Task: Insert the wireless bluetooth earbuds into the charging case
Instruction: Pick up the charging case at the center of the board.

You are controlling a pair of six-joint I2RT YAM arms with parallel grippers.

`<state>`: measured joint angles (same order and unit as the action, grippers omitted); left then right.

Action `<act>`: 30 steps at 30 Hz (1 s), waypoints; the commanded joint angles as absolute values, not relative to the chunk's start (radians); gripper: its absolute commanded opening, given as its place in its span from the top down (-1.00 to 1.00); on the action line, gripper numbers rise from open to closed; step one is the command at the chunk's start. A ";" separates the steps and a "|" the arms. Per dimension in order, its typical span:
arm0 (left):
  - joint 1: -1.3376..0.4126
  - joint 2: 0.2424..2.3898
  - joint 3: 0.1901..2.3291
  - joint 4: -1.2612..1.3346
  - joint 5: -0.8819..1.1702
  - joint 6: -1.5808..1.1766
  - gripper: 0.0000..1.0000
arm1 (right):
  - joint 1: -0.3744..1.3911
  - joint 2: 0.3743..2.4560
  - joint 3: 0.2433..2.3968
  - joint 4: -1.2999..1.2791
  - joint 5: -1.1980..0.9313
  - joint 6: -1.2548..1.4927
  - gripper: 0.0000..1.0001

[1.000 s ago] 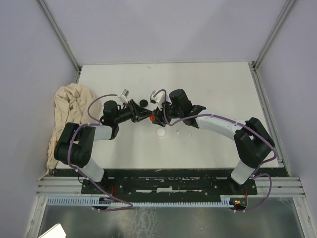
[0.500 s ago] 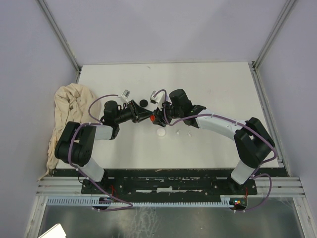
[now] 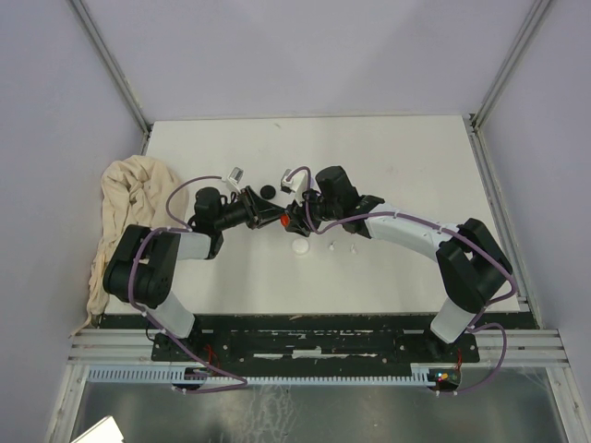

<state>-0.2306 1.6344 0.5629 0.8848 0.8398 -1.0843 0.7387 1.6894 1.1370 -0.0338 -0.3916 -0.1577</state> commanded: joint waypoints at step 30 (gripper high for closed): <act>-0.257 1.700 0.571 1.113 0.749 -1.240 0.94 | 0.712 1.547 1.120 0.086 -0.159 0.062 -0.86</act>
